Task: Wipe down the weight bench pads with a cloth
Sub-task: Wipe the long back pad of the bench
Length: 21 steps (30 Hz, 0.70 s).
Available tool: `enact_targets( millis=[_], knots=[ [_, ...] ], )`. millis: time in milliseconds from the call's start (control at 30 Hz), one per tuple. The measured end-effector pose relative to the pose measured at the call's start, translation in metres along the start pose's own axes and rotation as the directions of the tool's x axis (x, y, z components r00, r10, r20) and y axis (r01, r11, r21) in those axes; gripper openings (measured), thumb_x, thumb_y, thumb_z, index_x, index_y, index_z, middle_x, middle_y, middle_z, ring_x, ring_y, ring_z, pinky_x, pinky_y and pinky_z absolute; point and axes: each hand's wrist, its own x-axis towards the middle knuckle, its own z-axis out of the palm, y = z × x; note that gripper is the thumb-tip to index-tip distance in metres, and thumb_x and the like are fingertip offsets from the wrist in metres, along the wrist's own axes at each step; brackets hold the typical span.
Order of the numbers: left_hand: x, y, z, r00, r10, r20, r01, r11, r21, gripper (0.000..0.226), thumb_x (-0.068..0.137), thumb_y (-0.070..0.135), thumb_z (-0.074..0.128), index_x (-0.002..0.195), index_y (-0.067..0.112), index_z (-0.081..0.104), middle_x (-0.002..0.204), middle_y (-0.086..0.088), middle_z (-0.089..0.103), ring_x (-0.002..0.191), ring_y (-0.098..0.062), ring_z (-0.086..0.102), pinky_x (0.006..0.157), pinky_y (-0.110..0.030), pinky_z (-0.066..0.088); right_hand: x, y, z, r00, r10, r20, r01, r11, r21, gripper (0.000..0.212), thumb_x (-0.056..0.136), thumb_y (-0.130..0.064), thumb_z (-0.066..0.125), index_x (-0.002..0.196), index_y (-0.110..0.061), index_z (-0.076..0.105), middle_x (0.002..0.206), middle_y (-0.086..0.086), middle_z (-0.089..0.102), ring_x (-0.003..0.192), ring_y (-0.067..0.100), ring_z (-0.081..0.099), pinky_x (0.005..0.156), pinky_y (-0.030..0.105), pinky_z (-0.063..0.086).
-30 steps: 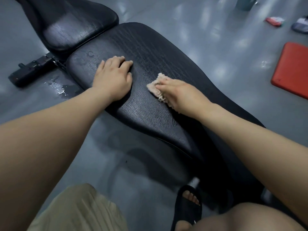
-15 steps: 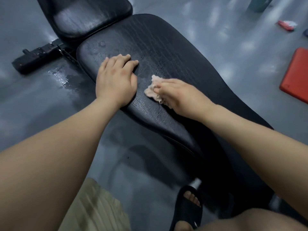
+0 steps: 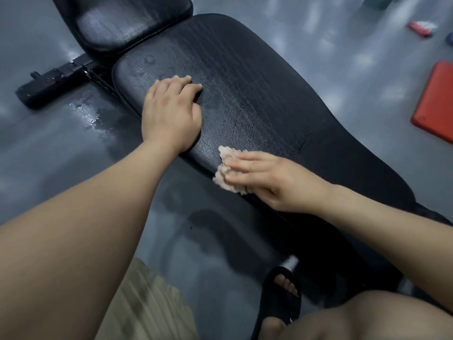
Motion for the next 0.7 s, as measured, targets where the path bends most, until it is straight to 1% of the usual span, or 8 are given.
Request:
enact_targets(
  millis=[67, 200, 267, 333, 433, 500, 600, 700],
  knots=[
    [0.000, 0.000, 0.000, 1.000, -0.006, -0.001, 0.006, 1.000, -0.002, 0.050, 0.089, 0.030, 0.038, 0.132, 0.025, 0.065, 0.145, 0.001, 0.057, 0.137, -0.026, 0.046, 0.119, -0.045, 0.028, -0.008, 0.000, 0.001, 1.000, -0.024, 0.009, 0.025, 0.999, -0.032, 0.040, 0.094, -0.001, 0.057, 0.132, -0.009, 0.066, 0.148, 0.009, 0.054, 0.140, 0.032, 0.047, 0.113, 0.045, 0.041],
    [0.001, 0.001, 0.000, 1.000, -0.025, 0.006, 0.025, 1.000, 0.005, 0.051, 0.089, 0.030, 0.037, 0.131, 0.025, 0.064, 0.144, 0.001, 0.057, 0.136, -0.027, 0.046, 0.117, -0.043, 0.029, 0.018, -0.002, 0.005, 0.996, -0.076, -0.037, 0.072, 0.992, -0.104, 0.033, 0.097, -0.009, 0.061, 0.129, -0.012, 0.069, 0.143, 0.004, 0.059, 0.121, 0.036, 0.057, 0.104, 0.044, 0.048],
    [0.000, 0.001, -0.001, 1.000, -0.022, 0.009, 0.022, 1.000, 0.006, 0.051, 0.089, 0.029, 0.037, 0.132, 0.024, 0.064, 0.145, 0.000, 0.056, 0.135, -0.028, 0.046, 0.117, -0.043, 0.029, 0.035, -0.006, 0.012, 0.994, -0.082, -0.066, 0.073, 0.990, -0.124, 0.034, 0.097, -0.011, 0.060, 0.130, -0.014, 0.069, 0.143, 0.002, 0.059, 0.117, 0.036, 0.057, 0.099, 0.047, 0.049],
    [-0.001, 0.002, -0.002, 1.000, -0.013, 0.019, 0.013, 1.000, 0.005, 0.052, 0.089, 0.029, 0.036, 0.133, 0.023, 0.063, 0.146, -0.001, 0.056, 0.136, -0.028, 0.045, 0.117, -0.044, 0.029, 0.040, -0.008, 0.015, 0.995, -0.075, -0.072, 0.064, 0.988, -0.143, 0.037, 0.096, -0.010, 0.057, 0.131, -0.016, 0.068, 0.145, 0.001, 0.058, 0.117, 0.036, 0.055, 0.098, 0.049, 0.049],
    [-0.001, 0.003, -0.003, 1.000, -0.010, 0.030, 0.009, 1.000, 0.007, 0.053, 0.089, 0.029, 0.035, 0.134, 0.023, 0.061, 0.147, -0.001, 0.054, 0.136, -0.029, 0.044, 0.118, -0.043, 0.027, 0.023, -0.004, 0.009, 0.995, -0.091, -0.036, 0.085, 0.985, -0.153, 0.035, 0.096, -0.008, 0.056, 0.128, -0.014, 0.068, 0.145, 0.005, 0.057, 0.113, 0.033, 0.055, 0.101, 0.042, 0.047],
    [-0.001, 0.004, -0.003, 0.999, -0.015, 0.028, 0.015, 1.000, 0.011, 0.053, 0.088, 0.029, 0.036, 0.134, 0.023, 0.062, 0.146, -0.002, 0.055, 0.136, -0.030, 0.044, 0.117, -0.043, 0.028, -0.001, 0.001, 0.005, 0.996, -0.090, -0.010, 0.087, 0.982, -0.169, 0.032, 0.098, -0.008, 0.055, 0.126, -0.012, 0.068, 0.143, 0.008, 0.056, 0.105, 0.032, 0.053, 0.097, 0.039, 0.047],
    [-0.002, 0.006, -0.002, 1.000, -0.020, 0.023, 0.019, 0.999, 0.040, 0.050, 0.089, 0.029, 0.038, 0.132, 0.022, 0.062, 0.144, -0.003, 0.056, 0.133, -0.031, 0.046, 0.115, -0.044, 0.030, -0.025, 0.002, 0.002, 0.996, -0.086, 0.000, 0.084, 0.974, -0.211, 0.030, 0.101, -0.010, 0.051, 0.126, -0.010, 0.068, 0.138, 0.014, 0.057, 0.098, 0.033, 0.053, 0.090, 0.043, 0.049],
    [-0.001, 0.008, -0.001, 0.999, -0.020, 0.029, 0.018, 0.998, 0.058, 0.049, 0.089, 0.029, 0.039, 0.131, 0.023, 0.062, 0.143, -0.002, 0.056, 0.130, -0.031, 0.047, 0.112, -0.044, 0.032, -0.006, -0.002, 0.002, 0.993, -0.118, -0.016, 0.112, 0.969, -0.222, 0.028, 0.105, -0.016, 0.048, 0.122, -0.009, 0.069, 0.124, 0.016, 0.061, 0.097, 0.033, 0.054, 0.086, 0.044, 0.050]
  ],
)
